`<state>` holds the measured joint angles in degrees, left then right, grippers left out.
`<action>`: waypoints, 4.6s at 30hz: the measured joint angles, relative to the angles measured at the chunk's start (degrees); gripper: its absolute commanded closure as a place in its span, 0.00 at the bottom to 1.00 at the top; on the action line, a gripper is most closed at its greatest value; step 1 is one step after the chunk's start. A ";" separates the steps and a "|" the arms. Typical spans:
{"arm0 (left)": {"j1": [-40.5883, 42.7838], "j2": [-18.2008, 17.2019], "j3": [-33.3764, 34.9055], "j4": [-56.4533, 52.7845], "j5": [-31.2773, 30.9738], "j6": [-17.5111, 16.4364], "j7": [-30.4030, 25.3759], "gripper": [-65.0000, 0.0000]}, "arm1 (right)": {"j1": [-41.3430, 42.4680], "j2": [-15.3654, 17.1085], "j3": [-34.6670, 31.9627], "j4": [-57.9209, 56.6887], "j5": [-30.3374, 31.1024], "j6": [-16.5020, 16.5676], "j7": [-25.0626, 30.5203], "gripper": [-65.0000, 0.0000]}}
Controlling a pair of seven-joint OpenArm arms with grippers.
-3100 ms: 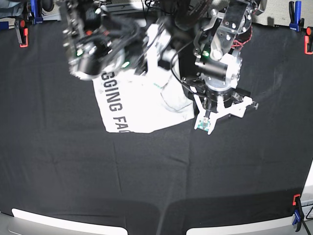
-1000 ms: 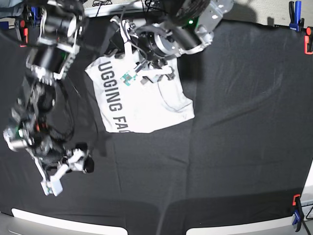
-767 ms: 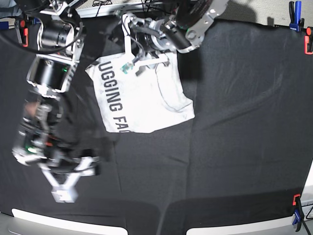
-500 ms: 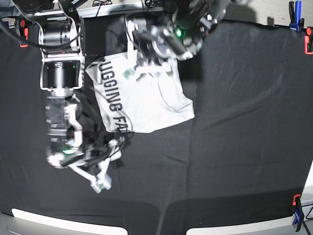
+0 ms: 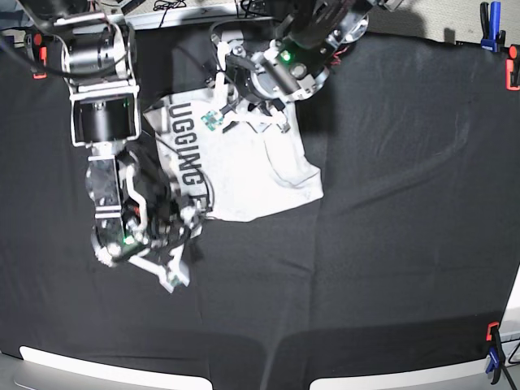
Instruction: Layout the t-shirt on the table in an organized manner, then fold the t-shirt properly
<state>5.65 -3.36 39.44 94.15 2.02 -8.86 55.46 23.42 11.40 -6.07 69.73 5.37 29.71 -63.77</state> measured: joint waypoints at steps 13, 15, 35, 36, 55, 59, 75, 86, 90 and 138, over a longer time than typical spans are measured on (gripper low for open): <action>-2.86 0.13 0.24 -0.31 12.50 4.35 3.04 0.43 | -7.80 4.94 -0.20 10.99 3.28 -0.20 -1.18 0.36; -3.67 -0.04 0.22 -0.39 13.00 4.39 3.13 0.43 | -10.23 5.27 -0.17 13.64 3.48 -0.20 -0.92 0.36; -6.95 -6.27 0.04 -0.52 14.75 8.46 0.31 0.43 | -32.81 6.54 -0.07 40.74 3.26 -5.18 -1.44 0.36; -7.26 -6.58 0.02 -0.52 14.75 8.87 0.50 0.43 | -33.77 6.54 -0.09 41.92 3.41 -5.35 -1.49 0.36; -16.02 -6.67 -0.02 -0.59 8.04 9.22 1.62 0.43 | -38.36 1.44 -0.11 45.72 2.19 -6.01 -1.90 0.36; -16.13 -6.67 0.00 -0.59 10.82 9.31 5.60 0.43 | -38.58 1.68 -0.11 48.70 -2.56 -6.03 -1.90 0.36; -14.95 -6.67 -0.02 0.90 14.95 14.05 14.08 0.43 | -52.35 2.60 9.75 62.62 -2.12 -6.21 -1.77 0.36; -8.26 -9.20 -9.88 7.43 8.07 15.74 15.02 0.43 | -63.47 2.58 21.44 64.15 -0.39 -6.19 -1.57 0.36; -1.88 -15.30 -17.25 14.51 2.36 15.10 13.99 0.43 | -68.35 2.56 21.77 64.15 -0.39 -6.16 -1.38 0.36; 16.61 -13.66 -34.53 -56.52 -8.46 -6.58 -44.78 0.43 | -52.35 10.19 -13.18 -18.95 6.88 -5.55 42.51 0.36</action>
<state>22.26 -17.02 4.91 37.63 -6.44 -15.44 10.68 -28.93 21.58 -19.25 50.78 12.25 24.16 -21.26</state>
